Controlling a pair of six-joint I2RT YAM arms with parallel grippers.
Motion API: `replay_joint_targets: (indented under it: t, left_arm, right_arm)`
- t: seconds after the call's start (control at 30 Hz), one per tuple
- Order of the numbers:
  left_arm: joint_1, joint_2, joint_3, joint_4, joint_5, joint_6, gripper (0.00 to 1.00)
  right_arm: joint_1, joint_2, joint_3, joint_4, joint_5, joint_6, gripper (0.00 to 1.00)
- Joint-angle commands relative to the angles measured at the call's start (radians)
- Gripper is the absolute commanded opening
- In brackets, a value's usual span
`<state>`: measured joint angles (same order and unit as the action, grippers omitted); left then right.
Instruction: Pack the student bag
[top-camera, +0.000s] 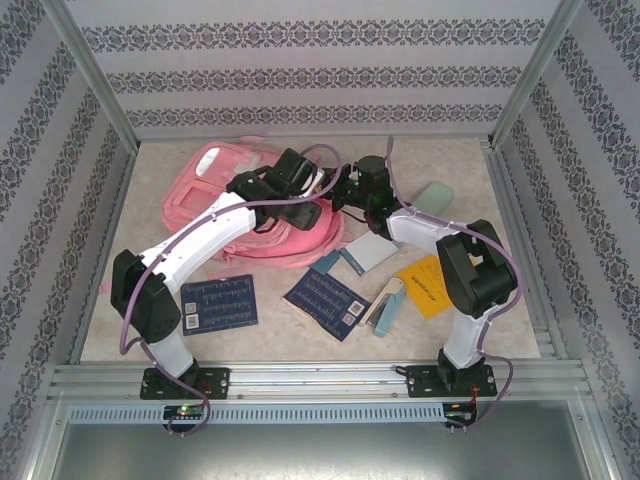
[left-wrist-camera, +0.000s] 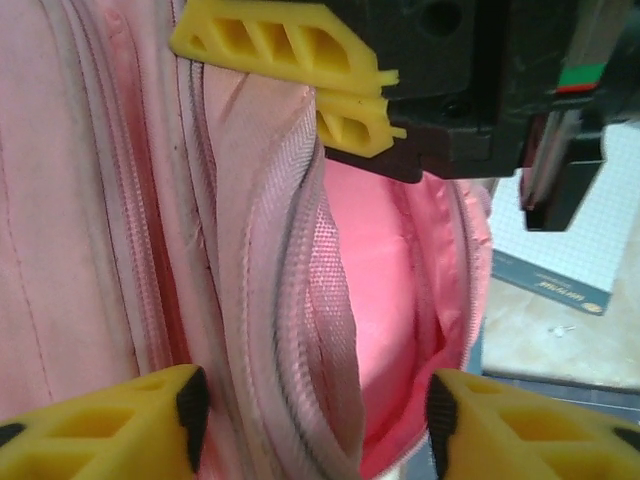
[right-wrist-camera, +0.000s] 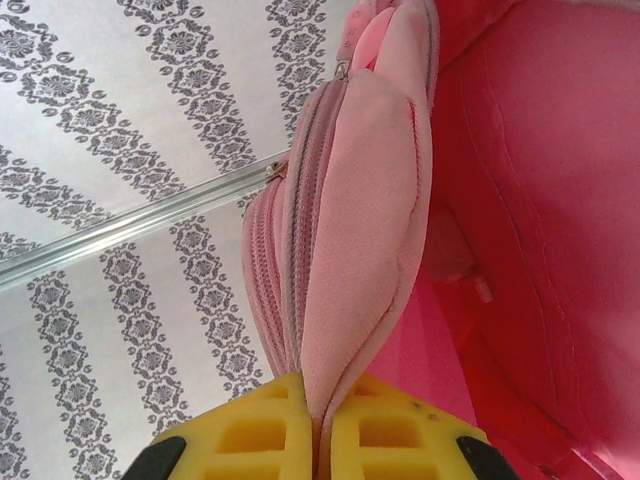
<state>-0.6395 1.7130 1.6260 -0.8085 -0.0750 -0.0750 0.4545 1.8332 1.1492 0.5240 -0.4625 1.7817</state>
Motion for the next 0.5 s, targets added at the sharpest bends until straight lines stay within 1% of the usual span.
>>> replay_joint_targets:
  t: [0.0,0.03,0.07,0.1,0.13,0.17,0.23,0.3,0.37,0.47]
  left_arm:
    - [-0.010,0.006,0.032,0.045,-0.071,-0.005,0.35]
    - [-0.010,0.008,0.033,0.053,-0.072,-0.005,0.23]
    - [-0.010,0.011,0.037,0.055,-0.072,-0.002,0.14]
    - [-0.009,0.014,0.046,0.052,-0.072,0.005,0.03]
    - [-0.008,0.013,0.057,0.043,-0.077,0.011,0.00]
    - [-0.008,0.012,0.070,0.032,-0.091,0.018,0.00]
    - [-0.004,-0.009,0.089,0.026,-0.126,0.043,0.00]
    - [0.007,-0.022,0.129,-0.004,-0.129,0.070,0.00]
    - [0.019,-0.032,0.170,-0.033,-0.135,0.094,0.00]
    - [0.043,-0.066,0.184,-0.030,-0.102,0.119,0.00]
  right_arm:
    - [0.007,-0.062,0.001,0.010,0.033,0.007,0.00]
    - [0.009,-0.066,0.002,0.002,0.035,0.000,0.00]
    - [0.011,-0.070,0.006,-0.008,0.037,-0.009,0.00]
    - [0.010,-0.076,0.006,-0.022,0.040,-0.024,0.02]
    - [0.010,-0.087,0.005,-0.031,0.045,-0.046,0.08]
    - [0.009,-0.104,-0.002,-0.051,0.055,-0.070,0.15]
    - [0.004,-0.145,-0.014,-0.114,0.086,-0.143,0.34]
    - [0.001,-0.189,-0.018,-0.188,0.118,-0.230,0.48]
    - [-0.003,-0.233,-0.016,-0.244,0.139,-0.348,0.55]
    - [-0.003,-0.293,0.006,-0.383,0.160,-0.569,0.63]
